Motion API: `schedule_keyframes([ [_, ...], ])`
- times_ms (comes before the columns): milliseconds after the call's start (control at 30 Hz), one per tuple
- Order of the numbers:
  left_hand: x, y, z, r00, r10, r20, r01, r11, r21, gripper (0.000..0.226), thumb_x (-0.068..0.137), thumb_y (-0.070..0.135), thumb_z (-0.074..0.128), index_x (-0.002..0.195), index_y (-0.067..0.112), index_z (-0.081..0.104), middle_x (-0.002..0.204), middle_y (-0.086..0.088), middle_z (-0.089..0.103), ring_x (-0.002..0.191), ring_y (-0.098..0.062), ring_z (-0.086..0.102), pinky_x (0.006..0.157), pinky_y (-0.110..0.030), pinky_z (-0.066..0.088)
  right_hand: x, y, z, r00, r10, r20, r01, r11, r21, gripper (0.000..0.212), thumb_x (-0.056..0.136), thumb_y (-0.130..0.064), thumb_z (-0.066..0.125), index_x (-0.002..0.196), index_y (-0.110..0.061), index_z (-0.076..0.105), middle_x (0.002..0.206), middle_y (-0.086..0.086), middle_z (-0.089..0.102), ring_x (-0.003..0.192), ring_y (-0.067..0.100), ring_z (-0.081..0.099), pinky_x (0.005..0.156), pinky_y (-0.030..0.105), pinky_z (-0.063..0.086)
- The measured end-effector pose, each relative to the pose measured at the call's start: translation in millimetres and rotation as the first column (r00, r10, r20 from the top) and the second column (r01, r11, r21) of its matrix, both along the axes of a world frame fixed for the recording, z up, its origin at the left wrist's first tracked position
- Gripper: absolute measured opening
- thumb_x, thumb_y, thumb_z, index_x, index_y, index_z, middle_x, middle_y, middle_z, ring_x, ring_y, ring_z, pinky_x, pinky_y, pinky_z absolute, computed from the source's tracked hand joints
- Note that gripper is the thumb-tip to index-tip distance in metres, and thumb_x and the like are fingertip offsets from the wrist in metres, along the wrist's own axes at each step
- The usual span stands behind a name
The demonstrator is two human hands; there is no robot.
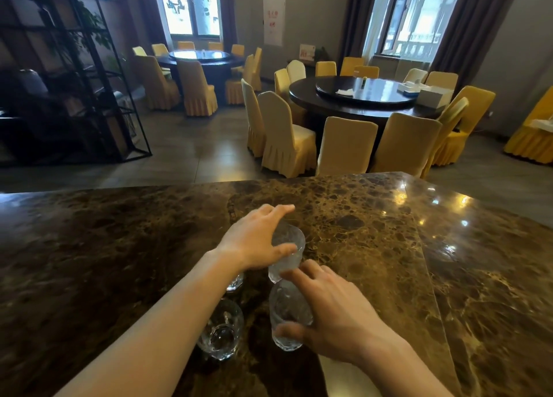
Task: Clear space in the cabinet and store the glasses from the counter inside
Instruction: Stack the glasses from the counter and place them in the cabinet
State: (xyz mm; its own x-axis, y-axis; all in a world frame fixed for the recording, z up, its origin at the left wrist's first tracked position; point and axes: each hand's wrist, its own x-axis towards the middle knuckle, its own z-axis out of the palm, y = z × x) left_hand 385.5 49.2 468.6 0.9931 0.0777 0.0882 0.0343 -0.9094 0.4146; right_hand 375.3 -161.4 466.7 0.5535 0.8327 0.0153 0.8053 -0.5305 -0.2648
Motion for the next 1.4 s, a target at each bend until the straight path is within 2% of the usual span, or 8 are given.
schedule_keyframes([
  [133,-55.0,19.6,14.5,0.967,0.163,0.194,-0.157,0.987,-0.045,0.054,0.086,0.059,0.063,0.135,0.047,0.043,0.132,0.016,0.056,0.119,-0.006,0.053,0.096,-0.036,0.048,3.1,4.9,26.9,0.998,-0.001,0.058,-0.006,0.991,0.130,0.059,0.082,-0.069,0.058,0.132,-0.039,0.050,0.120,-0.016,0.052,0.106,0.007,0.055,0.085,0.032,0.053],
  [267,-117.9,25.4,5.2,0.938,0.292,0.190,-0.290,0.956,-0.037,0.047,0.082,0.062,0.065,0.123,0.047,0.049,0.110,0.023,0.057,0.100,0.001,0.057,0.083,-0.024,0.049,12.8,42.8,49.5,0.996,0.046,0.079,-0.058,0.986,0.157,0.048,0.084,-0.054,0.070,0.126,-0.037,0.056,0.116,-0.014,0.059,0.100,0.011,0.061,0.081,0.037,0.056],
  [400,-147.9,23.3,-18.2,0.952,0.302,-0.043,-0.299,0.952,0.067,0.093,0.068,0.080,0.061,0.147,0.043,0.028,0.139,0.021,0.042,0.128,-0.003,0.041,0.103,-0.028,0.042,24.0,101.7,43.0,0.983,0.104,0.154,-0.112,0.993,0.042,0.049,0.081,-0.030,0.078,0.125,-0.030,0.055,0.115,-0.004,0.057,0.103,0.021,0.061,0.080,0.041,0.055],
  [467,-153.8,18.4,-29.8,0.952,0.289,-0.106,-0.280,0.956,0.085,0.112,0.060,0.087,0.059,0.152,0.039,0.019,0.149,0.019,0.033,0.136,-0.006,0.033,0.110,-0.031,0.035,28.2,129.1,30.8,0.973,0.142,0.181,-0.136,0.990,-0.043,0.061,0.079,-0.021,0.080,0.132,-0.027,0.051,0.119,0.001,0.054,0.108,0.025,0.058,0.080,0.041,0.055],
  [567,-155.8,8.2,-43.9,0.948,0.286,-0.137,-0.277,0.957,0.083,0.123,0.054,0.089,0.061,0.155,0.038,0.011,0.155,0.017,0.026,0.140,-0.010,0.028,0.114,-0.034,0.030,35.4,156.7,10.1,0.975,0.176,0.133,-0.153,0.974,-0.167,0.085,0.071,-0.023,0.088,0.143,-0.028,0.044,0.129,0.006,0.049,0.118,0.028,0.051,0.087,0.041,0.055],
  [767,-153.3,3.5,-58.2,0.957,0.238,-0.168,-0.222,0.969,0.110,0.113,0.060,0.079,0.070,0.150,0.045,0.010,0.156,0.014,0.024,0.140,-0.016,0.029,0.115,-0.039,0.030,42.8,183.5,-21.8,0.978,0.203,0.039,-0.177,0.920,-0.351,0.099,0.066,-0.025,0.092,0.149,-0.033,0.038,0.133,0.006,0.043,0.123,0.027,0.046,0.091,0.040,0.053],
  [1067,-142.9,3.1,-71.1,0.964,0.222,-0.147,-0.206,0.972,0.112,0.089,0.072,0.046,0.081,0.144,0.044,0.027,0.142,0.012,0.036,0.129,-0.015,0.039,0.102,-0.037,0.044,49.8,190.4,-40.4,0.983,0.183,-0.023,-0.182,0.938,-0.296,0.090,0.066,-0.015,0.091,0.141,-0.035,0.046,0.122,0.003,0.047,0.114,0.027,0.053,0.085,0.036,0.055],
  [1400,-142.4,3.7,-69.5,0.962,0.245,-0.116,-0.236,0.968,0.088,0.085,0.069,0.044,0.083,0.138,0.045,0.034,0.133,0.014,0.040,0.123,-0.012,0.042,0.100,-0.034,0.045,49.6,189.4,-41.2,0.978,0.205,0.032,-0.189,0.945,-0.267,0.086,0.067,-0.023,0.092,0.139,-0.032,0.047,0.119,0.004,0.049,0.109,0.026,0.056,0.081,0.035,0.054],
])
